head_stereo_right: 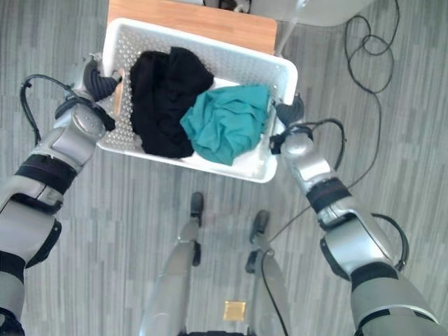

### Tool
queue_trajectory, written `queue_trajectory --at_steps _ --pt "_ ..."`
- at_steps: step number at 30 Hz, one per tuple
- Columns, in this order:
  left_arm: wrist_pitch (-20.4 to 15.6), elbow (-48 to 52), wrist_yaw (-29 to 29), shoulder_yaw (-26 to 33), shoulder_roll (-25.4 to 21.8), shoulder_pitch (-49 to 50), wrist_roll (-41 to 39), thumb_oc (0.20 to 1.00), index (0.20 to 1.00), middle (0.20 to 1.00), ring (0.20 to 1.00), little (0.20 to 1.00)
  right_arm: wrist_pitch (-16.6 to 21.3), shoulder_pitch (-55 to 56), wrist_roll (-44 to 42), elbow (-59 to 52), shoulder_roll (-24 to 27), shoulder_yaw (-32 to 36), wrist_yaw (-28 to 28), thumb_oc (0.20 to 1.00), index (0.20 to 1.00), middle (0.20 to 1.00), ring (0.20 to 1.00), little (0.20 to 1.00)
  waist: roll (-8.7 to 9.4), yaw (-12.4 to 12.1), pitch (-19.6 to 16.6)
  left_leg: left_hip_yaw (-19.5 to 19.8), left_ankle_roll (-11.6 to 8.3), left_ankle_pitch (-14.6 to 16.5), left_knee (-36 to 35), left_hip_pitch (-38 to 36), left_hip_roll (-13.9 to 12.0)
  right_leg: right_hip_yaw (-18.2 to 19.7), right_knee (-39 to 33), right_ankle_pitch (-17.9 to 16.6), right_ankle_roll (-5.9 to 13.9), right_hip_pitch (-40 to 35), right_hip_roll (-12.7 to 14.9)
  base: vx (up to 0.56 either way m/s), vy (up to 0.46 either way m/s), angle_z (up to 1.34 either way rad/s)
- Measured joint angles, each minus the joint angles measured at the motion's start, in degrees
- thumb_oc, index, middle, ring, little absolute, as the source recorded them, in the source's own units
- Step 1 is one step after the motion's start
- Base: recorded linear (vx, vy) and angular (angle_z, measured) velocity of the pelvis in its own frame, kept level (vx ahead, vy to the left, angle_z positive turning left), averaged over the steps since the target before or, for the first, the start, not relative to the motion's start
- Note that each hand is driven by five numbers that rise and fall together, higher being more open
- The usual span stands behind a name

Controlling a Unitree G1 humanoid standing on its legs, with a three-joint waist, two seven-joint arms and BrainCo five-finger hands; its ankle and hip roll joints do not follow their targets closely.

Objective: Grab the laundry basket,head to the washer,open it,put in the laundry and shut it.

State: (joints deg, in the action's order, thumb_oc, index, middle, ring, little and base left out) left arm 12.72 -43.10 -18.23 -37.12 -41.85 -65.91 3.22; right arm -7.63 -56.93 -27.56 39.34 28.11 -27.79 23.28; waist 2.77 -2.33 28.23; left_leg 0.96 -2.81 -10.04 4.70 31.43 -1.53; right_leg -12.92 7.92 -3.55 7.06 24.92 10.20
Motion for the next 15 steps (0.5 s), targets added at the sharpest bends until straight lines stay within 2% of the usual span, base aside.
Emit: queue_trajectory --at_steps 4,5,7,8,9,12,14,15 --pt "-2.2 5.4 1.8 0.3 -0.3 5.5 -0.1 0.2 0.2 0.2 0.2 0.2 -0.2 7.0 -0.9 -3.9 2.9 2.5 -3.3 0.2 0.2 0.2 0.2 0.2 0.57 0.4 0.8 -0.6 0.61 0.4 -0.9 -7.6 0.3 0.7 0.2 0.6 0.38 -6.7 0.6 0.08 0.089 -0.04" --pt "-2.3 6.5 2.3 0.7 0.0 6.7 -0.5 0.2 0.2 0.2 0.2 0.2 -0.3 8.6 -1.0 -4.8 3.8 3.1 -4.0 0.2 0.2 0.2 0.2 0.2 0.77 0.8 1.0 -1.1 1.36 1.3 -1.0 -9.8 0.4 1.1 0.4 1.2 0.63 -8.8 0.9 0.1 0.143 -0.09" --pt "-3.4 9.4 3.4 0.8 0.4 9.4 -0.5 0.2 0.2 0.2 0.2 0.2 -0.4 12.9 -1.0 -7.8 5.7 6.1 -5.7 0.2 0.2 0.2 0.2 0.2 1.45 1.3 -0.2 -1.7 1.57 2.0 -0.8 -13.9 1.2 1.6 0.4 1.7 1.23 -12.5 1.7 0.11 0.132 -0.07" --pt "-4.3 11.9 4.1 0.9 0.9 11.3 -0.5 0.2 0.2 0.2 0.2 0.2 -0.3 16.7 -0.9 -10.1 6.9 8.6 -7.1 0.2 0.2 0.2 0.2 0.2 1.77 1.8 -1.2 -1.7 1.93 2.6 -1.1 -16.3 1.6 1.8 0.7 2.2 1.84 -14.6 2.1 0.12 0.156 -0.11" --pt "-5.1 13.9 4.4 1.5 2.5 13.6 -0.4 0.2 0.2 0.2 0.2 0.2 -0.2 20.7 -1.0 -11.8 8.3 10.1 -7.4 0.2 0.2 0.2 0.2 0.2 2.66 3.0 -5.6 -2.2 2.21 3.7 -0.8 -16.6 2.0 3.0 0.6 3.2 2.29 -14.8 2.6 0.08 0.144 -0.15" --pt "-5.0 14.1 6.1 2.1 7.1 14.2 -0.4 0.2 0.2 0.2 0.2 0.2 -0.2 25.5 -1.0 -13.7 10.4 16.3 -10.1 0.2 0.2 0.2 0.2 0.2 2.8 3.5 -7.0 -4.3 3.1 4.5 -0.9 -20.4 2.4 4.9 0.7 3.0 2.56 -17.2 3.2 0.06 0.09 -0.3" --pt "-5.2 13.9 7.1 2.0 10.2 15.6 -0.2 0.2 0.2 0.2 0.2 0.2 0.0 29.3 -1.0 -13.8 11.3 17.7 -10.5 0.2 0.2 0.2 0.2 0.2 2.51 5.5 -11.3 -4.9 3.2 4.9 -1.1 -20.4 2.7 5.6 0.0 3.1 3.27 -17.2 3.5 0.06 0.065 -0.18" --pt "-5.1 13.8 7.7 1.9 12.1 15.6 0.1 0.2 0.2 0.2 0.2 0.2 0.1 32.3 -1.0 -14.6 11.7 20.8 -11.3 0.2 0.2 0.2 0.2 0.2 2.48 6.7 -12.1 -5.4 3.39 5.0 -1.4 -21.8 2.8 6.1 -0.4 3.0 3.42 -18.3 3.6 0.05 0.071 -0.16"
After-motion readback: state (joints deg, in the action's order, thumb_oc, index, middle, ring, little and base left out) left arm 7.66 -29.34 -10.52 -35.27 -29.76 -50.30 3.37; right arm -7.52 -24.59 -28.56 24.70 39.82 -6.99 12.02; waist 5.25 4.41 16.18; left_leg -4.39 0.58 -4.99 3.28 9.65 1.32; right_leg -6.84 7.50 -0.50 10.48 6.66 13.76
